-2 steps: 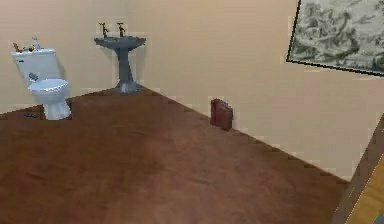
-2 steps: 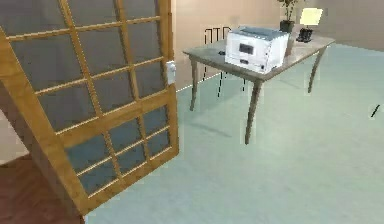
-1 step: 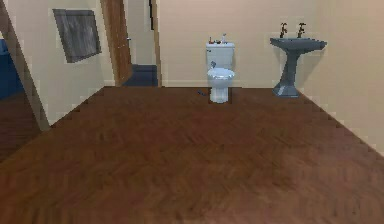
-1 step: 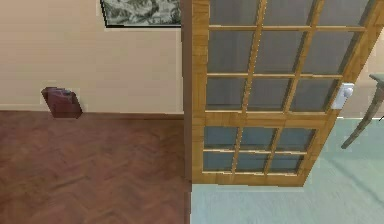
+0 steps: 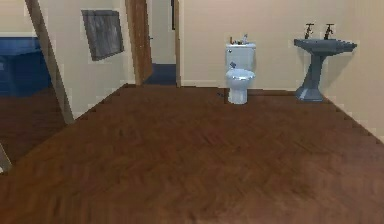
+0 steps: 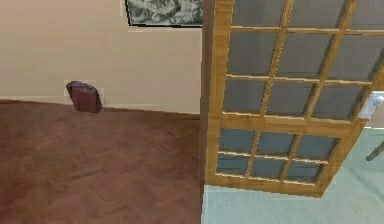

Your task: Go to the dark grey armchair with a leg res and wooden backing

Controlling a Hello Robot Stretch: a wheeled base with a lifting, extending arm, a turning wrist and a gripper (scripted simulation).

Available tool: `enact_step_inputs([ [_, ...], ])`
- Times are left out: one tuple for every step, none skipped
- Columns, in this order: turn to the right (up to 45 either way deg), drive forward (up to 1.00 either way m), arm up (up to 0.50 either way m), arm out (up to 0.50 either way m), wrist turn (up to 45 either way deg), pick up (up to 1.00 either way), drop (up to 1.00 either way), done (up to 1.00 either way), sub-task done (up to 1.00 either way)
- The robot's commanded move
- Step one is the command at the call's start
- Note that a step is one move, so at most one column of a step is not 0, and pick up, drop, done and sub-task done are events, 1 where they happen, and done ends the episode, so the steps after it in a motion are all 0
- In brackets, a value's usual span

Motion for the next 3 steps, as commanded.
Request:
enact_step_inputs([
  [0.0, 0.3, 0.0, 0.0, 0.0, 0.0, 0.0, 0.0, 0.0],
  [-33.0, 0.0, 0.0, 0.0, 0.0, 0.0, 0.0, 0.0, 0.0],
  [0.0, 0.45, 0.0, 0.0, 0.0, 0.0, 0.0, 0.0, 0.0],
])
